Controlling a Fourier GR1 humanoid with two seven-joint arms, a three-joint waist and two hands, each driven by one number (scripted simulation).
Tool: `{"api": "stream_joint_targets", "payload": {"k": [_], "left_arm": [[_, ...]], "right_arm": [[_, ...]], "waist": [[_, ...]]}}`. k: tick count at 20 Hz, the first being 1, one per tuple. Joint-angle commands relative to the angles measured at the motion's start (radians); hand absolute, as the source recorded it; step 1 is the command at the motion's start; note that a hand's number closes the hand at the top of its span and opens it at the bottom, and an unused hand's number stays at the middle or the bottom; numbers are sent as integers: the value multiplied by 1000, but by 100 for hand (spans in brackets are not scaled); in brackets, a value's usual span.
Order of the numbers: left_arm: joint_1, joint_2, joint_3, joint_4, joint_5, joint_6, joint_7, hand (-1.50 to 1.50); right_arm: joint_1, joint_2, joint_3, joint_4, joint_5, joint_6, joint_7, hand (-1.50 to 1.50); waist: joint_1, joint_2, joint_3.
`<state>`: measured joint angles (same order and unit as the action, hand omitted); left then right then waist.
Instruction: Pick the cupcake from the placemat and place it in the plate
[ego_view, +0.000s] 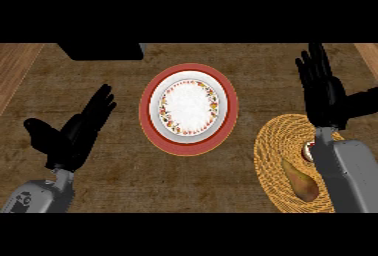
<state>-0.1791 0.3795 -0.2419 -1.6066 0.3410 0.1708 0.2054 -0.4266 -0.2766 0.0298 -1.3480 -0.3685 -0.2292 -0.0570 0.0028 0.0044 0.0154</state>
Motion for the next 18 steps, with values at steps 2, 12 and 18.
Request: {"api": "stream_joint_targets", "payload": {"k": [2,12,18], "left_arm": [[-42,22,36,-7,-69,12,-39,0],[-129,97,121,7,-89,-20,-108,0],[-48,83,130,1,-116,-40,-168,0]], "right_arm": [[-21,-6,60,49,53,94,-56,150],[64,18,336,191,576,-301,51,-150],[185,111,211,123,450,-375,-260,-150]], "waist": [[8,-2,-15],[2,-1,-15],[-2,-4,-15]]}}
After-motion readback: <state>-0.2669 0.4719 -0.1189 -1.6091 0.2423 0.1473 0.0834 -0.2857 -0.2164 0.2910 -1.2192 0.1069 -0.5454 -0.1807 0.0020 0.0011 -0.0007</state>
